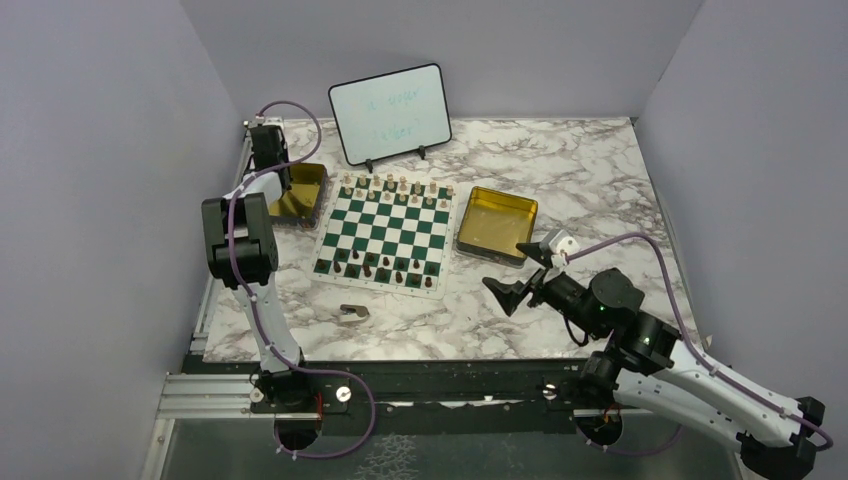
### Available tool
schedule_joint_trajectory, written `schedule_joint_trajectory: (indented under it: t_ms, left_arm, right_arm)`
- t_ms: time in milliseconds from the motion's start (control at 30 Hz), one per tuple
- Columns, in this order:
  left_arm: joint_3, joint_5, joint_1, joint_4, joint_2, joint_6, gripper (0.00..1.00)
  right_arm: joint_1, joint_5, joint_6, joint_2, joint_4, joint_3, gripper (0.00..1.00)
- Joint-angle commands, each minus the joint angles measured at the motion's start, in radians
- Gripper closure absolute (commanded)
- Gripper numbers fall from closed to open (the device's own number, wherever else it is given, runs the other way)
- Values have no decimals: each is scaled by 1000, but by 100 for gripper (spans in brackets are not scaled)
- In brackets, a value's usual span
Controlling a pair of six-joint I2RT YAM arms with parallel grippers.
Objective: Set up the chess pieces on the board
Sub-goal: Pick up the chess piece from the storage box.
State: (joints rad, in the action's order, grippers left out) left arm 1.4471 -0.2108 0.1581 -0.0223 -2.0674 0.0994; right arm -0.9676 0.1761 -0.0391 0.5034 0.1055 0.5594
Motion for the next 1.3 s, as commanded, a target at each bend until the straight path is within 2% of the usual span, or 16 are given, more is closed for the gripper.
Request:
schedule_joint_trajectory:
  t_ms: [0,300,1033,1167,1267]
  left_arm:
    - [25,67,12,-50,-34,14,66]
    - [36,145,39,-45,-72,23,67]
    - [116,209,70,-45,-155,15,68]
    - [126,209,73,-42,-168,16,71]
    - [128,260,79,-41,-177,13,72]
  right_arm:
    - [-4,28,-30,23,-24,37,0]
    - [-5,43,-39,20,-12,42,0]
    - [-4,46,-35,69,-32,45,0]
    - [-4,44,-35,89,-42,48,0]
    - [-4,43,-36,96,-42,52,0]
